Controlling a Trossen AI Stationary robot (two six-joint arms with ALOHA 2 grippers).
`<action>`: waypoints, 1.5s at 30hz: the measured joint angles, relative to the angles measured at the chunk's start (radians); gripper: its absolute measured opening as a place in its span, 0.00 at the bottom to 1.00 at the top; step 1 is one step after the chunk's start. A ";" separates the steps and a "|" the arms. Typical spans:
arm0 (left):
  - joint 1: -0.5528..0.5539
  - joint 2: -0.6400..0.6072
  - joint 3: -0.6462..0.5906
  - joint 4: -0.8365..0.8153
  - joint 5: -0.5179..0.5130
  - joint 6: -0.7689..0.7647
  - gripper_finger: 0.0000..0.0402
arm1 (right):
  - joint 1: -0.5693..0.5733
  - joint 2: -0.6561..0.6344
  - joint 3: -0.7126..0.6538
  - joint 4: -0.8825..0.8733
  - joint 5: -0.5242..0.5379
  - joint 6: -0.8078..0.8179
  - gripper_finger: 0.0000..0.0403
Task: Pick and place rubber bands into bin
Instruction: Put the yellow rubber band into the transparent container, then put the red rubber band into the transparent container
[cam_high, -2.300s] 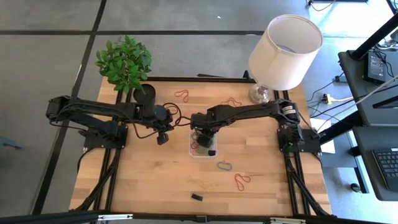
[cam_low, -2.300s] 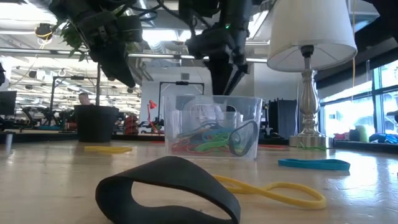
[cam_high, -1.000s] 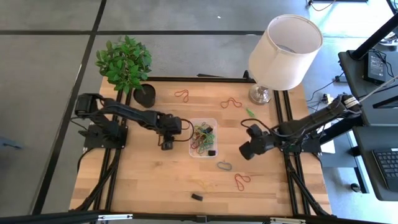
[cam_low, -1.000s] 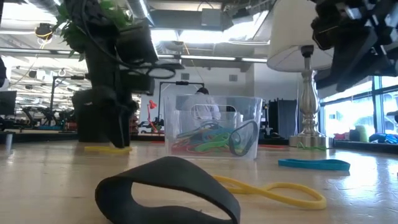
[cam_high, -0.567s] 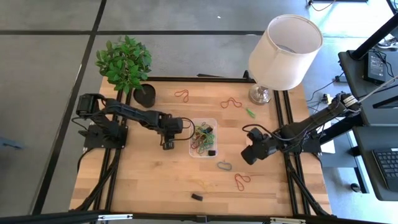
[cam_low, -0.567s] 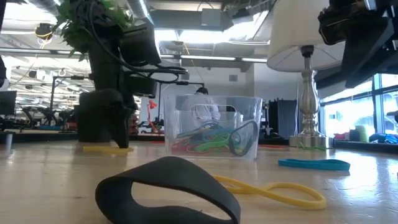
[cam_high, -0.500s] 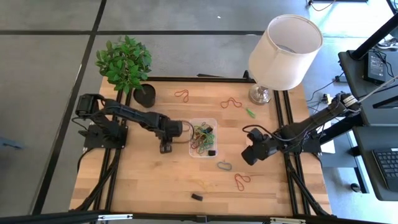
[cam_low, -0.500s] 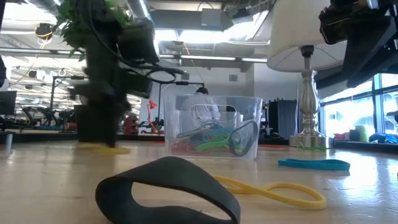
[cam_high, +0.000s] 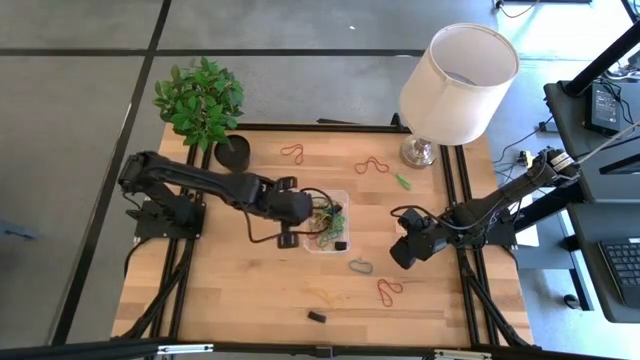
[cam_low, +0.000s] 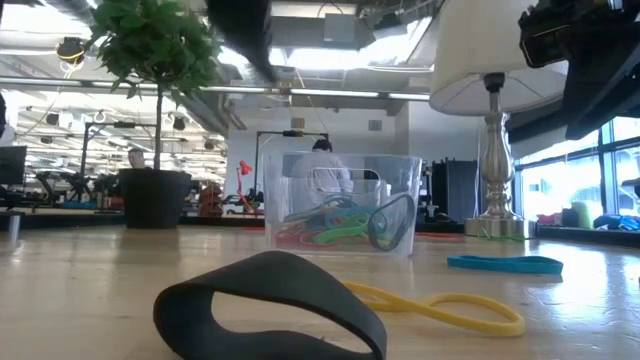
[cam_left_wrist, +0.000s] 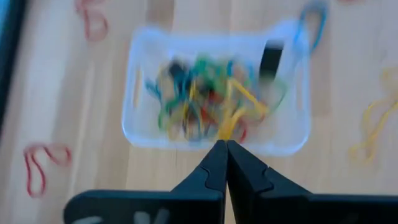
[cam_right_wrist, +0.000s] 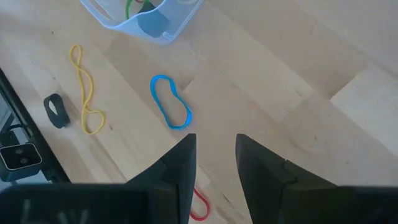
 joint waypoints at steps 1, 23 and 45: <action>-0.004 0.000 0.021 0.009 -0.008 0.000 0.00 | 0.000 0.000 0.000 0.000 0.000 -0.001 0.29; -0.009 0.248 0.090 0.135 0.019 -0.106 0.09 | 0.060 0.001 0.001 0.022 0.056 -0.027 0.29; -0.158 -0.202 -0.371 0.279 0.000 -0.246 0.01 | 0.122 0.191 0.004 0.139 -0.161 -0.101 0.20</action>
